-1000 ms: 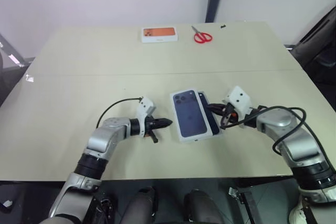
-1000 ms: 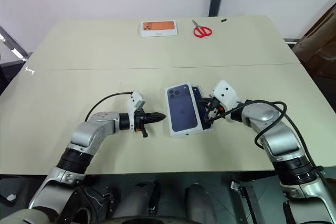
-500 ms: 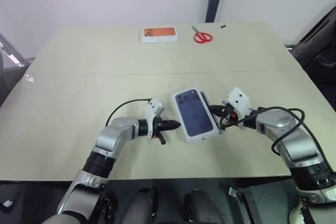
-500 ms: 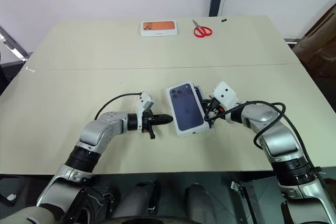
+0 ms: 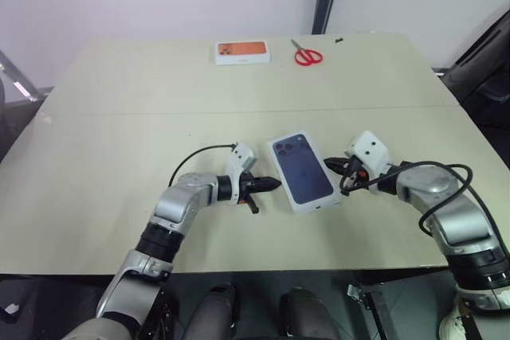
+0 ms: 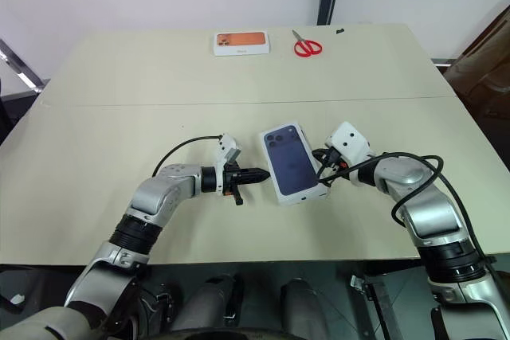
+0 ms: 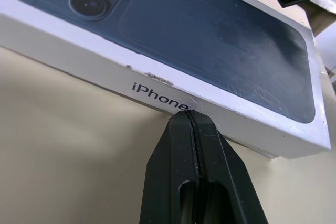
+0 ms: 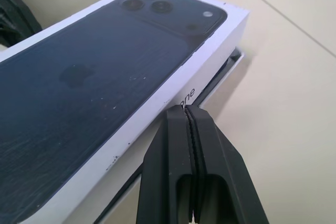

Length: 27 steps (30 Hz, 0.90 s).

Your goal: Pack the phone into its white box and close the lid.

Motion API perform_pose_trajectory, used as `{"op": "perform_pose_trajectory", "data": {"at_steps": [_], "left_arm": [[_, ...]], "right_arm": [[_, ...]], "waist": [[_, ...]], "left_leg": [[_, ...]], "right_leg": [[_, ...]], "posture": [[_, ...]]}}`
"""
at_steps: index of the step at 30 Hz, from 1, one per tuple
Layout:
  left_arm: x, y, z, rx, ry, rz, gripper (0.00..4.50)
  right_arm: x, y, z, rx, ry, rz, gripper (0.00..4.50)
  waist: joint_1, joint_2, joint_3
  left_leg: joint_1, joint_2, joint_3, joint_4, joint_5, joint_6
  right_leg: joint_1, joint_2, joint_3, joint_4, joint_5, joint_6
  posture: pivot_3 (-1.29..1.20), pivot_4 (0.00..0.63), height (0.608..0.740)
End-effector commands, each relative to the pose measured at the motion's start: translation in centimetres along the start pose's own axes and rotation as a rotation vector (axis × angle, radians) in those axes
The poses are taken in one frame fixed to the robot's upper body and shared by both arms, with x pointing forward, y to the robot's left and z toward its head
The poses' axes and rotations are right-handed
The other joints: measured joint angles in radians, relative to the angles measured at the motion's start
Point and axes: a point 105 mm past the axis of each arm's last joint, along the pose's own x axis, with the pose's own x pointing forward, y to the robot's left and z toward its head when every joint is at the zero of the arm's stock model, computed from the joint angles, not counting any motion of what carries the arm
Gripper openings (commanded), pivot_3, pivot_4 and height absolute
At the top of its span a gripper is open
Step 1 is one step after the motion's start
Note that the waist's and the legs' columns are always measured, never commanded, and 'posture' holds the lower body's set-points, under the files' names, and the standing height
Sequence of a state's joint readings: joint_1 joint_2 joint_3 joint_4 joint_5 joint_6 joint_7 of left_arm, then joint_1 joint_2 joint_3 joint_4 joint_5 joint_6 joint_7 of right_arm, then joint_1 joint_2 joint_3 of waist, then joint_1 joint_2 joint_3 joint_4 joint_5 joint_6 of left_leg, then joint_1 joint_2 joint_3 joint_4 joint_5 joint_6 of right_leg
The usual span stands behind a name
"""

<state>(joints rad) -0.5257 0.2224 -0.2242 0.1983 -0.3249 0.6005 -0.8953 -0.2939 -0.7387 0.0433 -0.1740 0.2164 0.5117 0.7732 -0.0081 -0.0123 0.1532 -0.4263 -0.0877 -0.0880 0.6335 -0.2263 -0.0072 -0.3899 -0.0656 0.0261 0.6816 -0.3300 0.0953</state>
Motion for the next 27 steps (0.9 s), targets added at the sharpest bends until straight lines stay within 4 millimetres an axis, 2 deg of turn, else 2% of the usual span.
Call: {"op": "perform_pose_trajectory", "data": {"at_steps": [1, 8, 27], "left_arm": [[0.6, -0.4, 1.7, 0.066, -0.036, -0.021, 0.00], [0.8, -0.7, 2.9, 0.085, -0.078, -0.030, 0.00], [1.0, -0.7, 2.5, 0.078, -0.080, -0.020, 0.00]], "right_arm": [[-0.6, -0.1, 0.7, -0.051, -0.020, -0.008, 0.04], [-0.5, 0.0, 0.6, -0.044, -0.023, -0.027, 0.04], [-0.2, 0.7, -0.7, -0.106, 0.039, -0.008, 0.04]], "waist": [[0.000, 0.000, 0.000], [-0.001, 0.000, 0.000], [0.000, 0.000, 0.000]], "left_leg": [[0.000, 0.000, 0.000, 0.000, 0.000, 0.000], [0.000, 0.000, 0.000, 0.000, 0.001, -0.001], [0.000, 0.000, 0.000, 0.000, 0.001, -0.002]], "right_leg": [[0.000, 0.000, 0.000, 0.000, 0.000, 0.000], [0.000, 0.000, 0.000, 0.000, 0.000, 0.000], [0.000, 0.000, 0.000, 0.000, 0.000, 0.000]], "posture": [[0.00, 0.150, 0.734], [0.00, 0.150, 0.734], [0.00, 0.150, 0.734]]}}
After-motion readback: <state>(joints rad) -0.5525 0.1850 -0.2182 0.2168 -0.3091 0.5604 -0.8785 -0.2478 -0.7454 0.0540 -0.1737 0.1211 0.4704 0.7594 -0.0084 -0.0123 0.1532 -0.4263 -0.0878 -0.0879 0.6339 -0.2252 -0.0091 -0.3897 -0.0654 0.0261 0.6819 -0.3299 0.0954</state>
